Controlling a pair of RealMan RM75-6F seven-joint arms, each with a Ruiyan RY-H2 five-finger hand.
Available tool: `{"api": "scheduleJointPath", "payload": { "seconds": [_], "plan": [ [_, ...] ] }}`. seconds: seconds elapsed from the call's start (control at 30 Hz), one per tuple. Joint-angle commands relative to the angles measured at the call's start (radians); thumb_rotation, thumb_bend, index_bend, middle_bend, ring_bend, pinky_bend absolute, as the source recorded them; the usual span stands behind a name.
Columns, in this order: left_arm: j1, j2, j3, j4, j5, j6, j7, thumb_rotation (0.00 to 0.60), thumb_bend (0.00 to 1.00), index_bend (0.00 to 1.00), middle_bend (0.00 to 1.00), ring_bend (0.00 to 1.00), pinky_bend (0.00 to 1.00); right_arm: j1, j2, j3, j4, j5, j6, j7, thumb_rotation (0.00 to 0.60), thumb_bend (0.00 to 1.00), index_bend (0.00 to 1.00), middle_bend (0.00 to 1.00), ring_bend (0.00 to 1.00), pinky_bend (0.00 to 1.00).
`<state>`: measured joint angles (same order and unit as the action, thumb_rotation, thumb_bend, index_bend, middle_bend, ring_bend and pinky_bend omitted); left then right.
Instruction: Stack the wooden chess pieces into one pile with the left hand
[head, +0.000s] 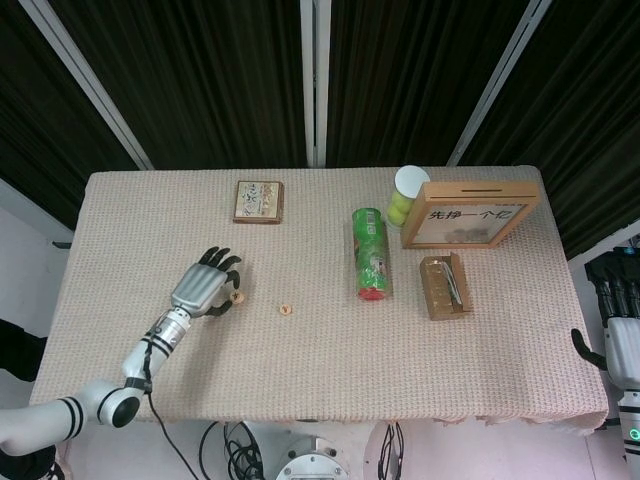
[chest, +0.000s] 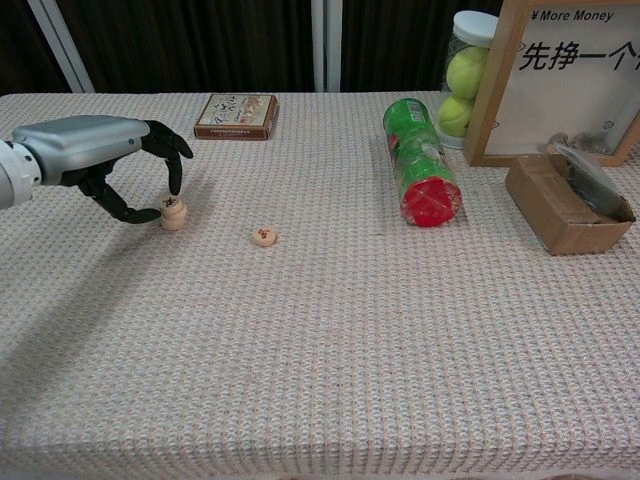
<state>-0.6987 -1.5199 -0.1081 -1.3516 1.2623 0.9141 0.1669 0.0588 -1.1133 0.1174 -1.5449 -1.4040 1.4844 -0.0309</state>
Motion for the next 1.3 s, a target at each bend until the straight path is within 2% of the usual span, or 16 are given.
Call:
{"api": "scheduleJointPath", "payload": {
  "seconds": [0.03, 0.13, 0.33, 0.5, 0.73, 0.97, 1.3],
  "plan": [
    [0.004, 0.008, -0.001, -0.009, -0.003, 0.006, 0.005, 0.6, 0.3, 0.4, 0.14, 0.0, 0.04, -0.001, 0.001, 0.001, 0.001, 0.001, 0.0, 0.002, 0.6, 0.27, 0.0, 0.0, 0.0, 0.0],
    [0.014, 0.028, -0.001, -0.036, -0.004, 0.025, 0.019, 0.6, 0.3, 0.37, 0.13, 0.0, 0.04, -0.001, 0.003, 0.001, 0.003, 0.004, 0.0, 0.005, 0.6, 0.27, 0.0, 0.0, 0.0, 0.0],
    [0.04, 0.082, 0.0, -0.157, 0.025, 0.1, 0.063, 0.6, 0.3, 0.36, 0.12, 0.0, 0.04, 0.0, 0.003, 0.003, 0.009, 0.006, -0.004, 0.009, 0.6, 0.27, 0.0, 0.0, 0.0, 0.0],
    [0.02, 0.065, 0.012, -0.2, 0.092, 0.111, 0.101, 0.6, 0.29, 0.36, 0.12, 0.0, 0.04, 0.002, -0.002, 0.002, 0.014, 0.009, -0.011, 0.012, 0.6, 0.27, 0.0, 0.0, 0.0, 0.0],
    [-0.027, -0.022, 0.008, -0.134, 0.072, 0.043, 0.129, 0.6, 0.29, 0.36, 0.12, 0.0, 0.04, -0.004, 0.0, 0.0, 0.021, 0.008, -0.005, 0.026, 0.6, 0.27, 0.0, 0.0, 0.0, 0.0],
    [-0.073, -0.103, -0.013, -0.069, -0.002, -0.034, 0.161, 0.6, 0.27, 0.33, 0.1, 0.0, 0.04, -0.005, -0.001, 0.002, 0.037, 0.017, -0.012, 0.045, 0.6, 0.27, 0.0, 0.0, 0.0, 0.0],
    [-0.101, -0.172, -0.011, 0.013, -0.017, -0.054, 0.179, 0.6, 0.27, 0.36, 0.1, 0.0, 0.04, -0.008, -0.004, 0.003, 0.052, 0.019, -0.012, 0.06, 0.6, 0.27, 0.0, 0.0, 0.0, 0.0]
  ]
}}
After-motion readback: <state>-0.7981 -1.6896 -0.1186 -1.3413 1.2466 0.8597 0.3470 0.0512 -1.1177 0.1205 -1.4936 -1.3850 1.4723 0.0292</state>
